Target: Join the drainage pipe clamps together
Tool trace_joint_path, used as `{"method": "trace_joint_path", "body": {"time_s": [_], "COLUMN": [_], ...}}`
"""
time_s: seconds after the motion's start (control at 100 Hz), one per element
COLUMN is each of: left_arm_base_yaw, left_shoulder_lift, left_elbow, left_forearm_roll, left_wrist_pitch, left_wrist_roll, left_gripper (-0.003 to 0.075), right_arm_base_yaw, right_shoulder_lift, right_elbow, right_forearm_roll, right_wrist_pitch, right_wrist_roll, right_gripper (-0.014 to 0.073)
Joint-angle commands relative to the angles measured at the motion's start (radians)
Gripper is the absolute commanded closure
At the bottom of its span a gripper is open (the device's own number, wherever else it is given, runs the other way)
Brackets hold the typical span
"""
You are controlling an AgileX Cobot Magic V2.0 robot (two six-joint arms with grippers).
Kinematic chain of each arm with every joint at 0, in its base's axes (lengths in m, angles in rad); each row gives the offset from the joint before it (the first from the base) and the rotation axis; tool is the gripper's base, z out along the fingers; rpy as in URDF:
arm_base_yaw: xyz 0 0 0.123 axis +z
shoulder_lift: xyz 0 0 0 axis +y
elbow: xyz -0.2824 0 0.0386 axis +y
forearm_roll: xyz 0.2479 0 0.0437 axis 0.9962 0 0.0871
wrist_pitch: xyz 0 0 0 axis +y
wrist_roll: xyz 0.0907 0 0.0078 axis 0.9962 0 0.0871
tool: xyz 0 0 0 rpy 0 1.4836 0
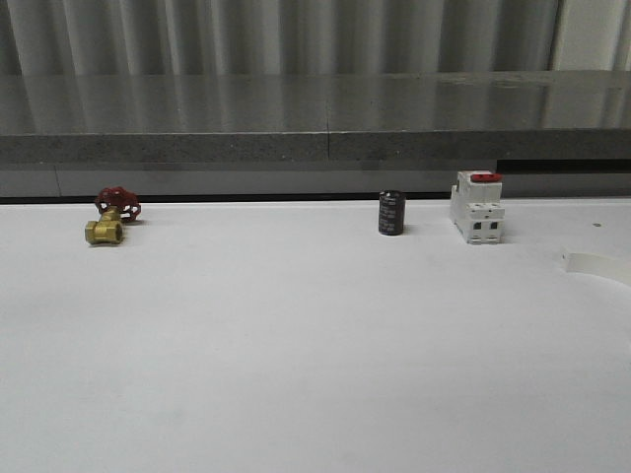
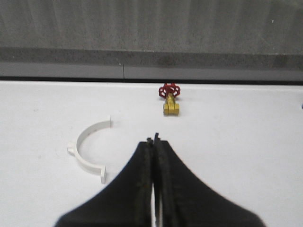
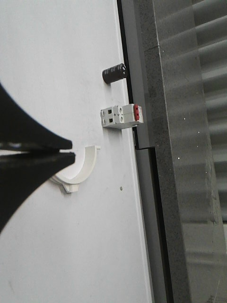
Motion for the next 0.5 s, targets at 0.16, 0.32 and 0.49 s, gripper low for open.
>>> {"method": "trace_joint_path", "body": {"time_s": [0.16,0.32,0.49], "left_arm_base_yaw": [0.003,0.003,0.003], "left_shoulder_lift": [0.225,0.286,0.312], "left_elbow": [-0.229,-0.255,-0.255], "left_forearm_roll": [-0.066,-0.098,-0.098], "left_wrist_pitch": [0.125,0.138,0.161], "left_wrist_roll": [0.0,0.0,0.0], "left_gripper": [0.074,0.074,0.0738], "right_arm_base_yaw": [-0.007,-0.007,-0.007], "right_shoulder_lift": [-0.021,-0.021,-0.021], "right_elbow": [-0.015,-0.015,-0.015], "right_forearm_roll": [-0.014,-0.014,-0.014], "right_wrist_pitch": [-0.079,-0.079,-0.079], "right_wrist_roll": [-0.002,-0.002,-0.002], "right_gripper": [0.0662,0.0662,0.0662]}}
